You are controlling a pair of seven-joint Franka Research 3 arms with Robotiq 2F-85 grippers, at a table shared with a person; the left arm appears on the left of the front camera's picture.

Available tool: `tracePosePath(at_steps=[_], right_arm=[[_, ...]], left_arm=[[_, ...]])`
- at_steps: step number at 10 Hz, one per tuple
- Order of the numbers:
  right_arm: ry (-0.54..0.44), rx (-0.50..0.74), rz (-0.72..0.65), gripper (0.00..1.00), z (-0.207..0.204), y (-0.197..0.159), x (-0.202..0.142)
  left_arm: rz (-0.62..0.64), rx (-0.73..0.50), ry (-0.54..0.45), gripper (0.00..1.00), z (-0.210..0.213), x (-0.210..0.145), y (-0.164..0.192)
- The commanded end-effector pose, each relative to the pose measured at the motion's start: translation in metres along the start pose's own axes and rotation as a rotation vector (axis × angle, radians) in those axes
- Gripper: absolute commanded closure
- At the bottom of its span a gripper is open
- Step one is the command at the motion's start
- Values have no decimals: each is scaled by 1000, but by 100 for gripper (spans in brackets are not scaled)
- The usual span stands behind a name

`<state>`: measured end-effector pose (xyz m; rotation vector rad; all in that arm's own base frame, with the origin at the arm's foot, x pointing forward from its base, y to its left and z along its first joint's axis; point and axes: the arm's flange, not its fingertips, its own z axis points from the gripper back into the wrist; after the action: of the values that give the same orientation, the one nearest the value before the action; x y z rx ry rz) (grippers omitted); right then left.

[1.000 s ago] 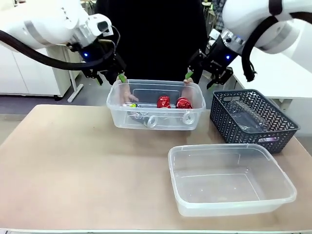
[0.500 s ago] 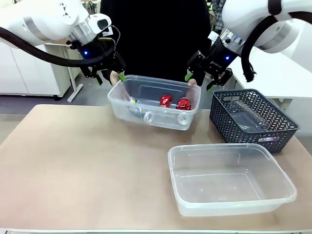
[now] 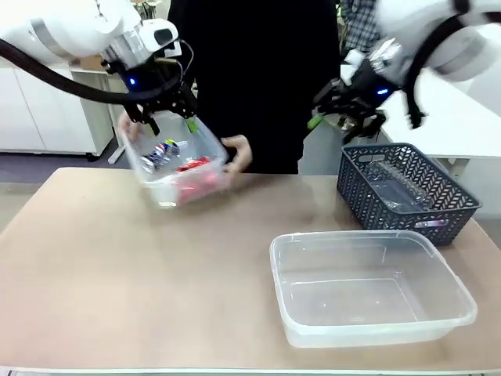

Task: Sort the waste into each basket.
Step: Pick up the Organizing box on the right side of the table and lift it.

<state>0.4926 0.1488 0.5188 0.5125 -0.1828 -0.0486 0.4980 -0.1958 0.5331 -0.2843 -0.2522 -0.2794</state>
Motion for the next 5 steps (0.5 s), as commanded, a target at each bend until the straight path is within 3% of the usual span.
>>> tracePosePath(at_steps=[1,2,3,5], right_arm=[[26,98,47,0,73,-92,-50],[-3,26,76,0,87,-123,-69],[-19,-103,126,0,88,-150,-81],[-13,-231,234,0,71,-175,-96]], left_arm=[[-94,-45,53,0,38,-64,-20],[-173,-94,86,0,31,-82,-44],[-174,-56,25,0,13,-86,-72],[-422,-120,145,0,-43,-78,-148]])
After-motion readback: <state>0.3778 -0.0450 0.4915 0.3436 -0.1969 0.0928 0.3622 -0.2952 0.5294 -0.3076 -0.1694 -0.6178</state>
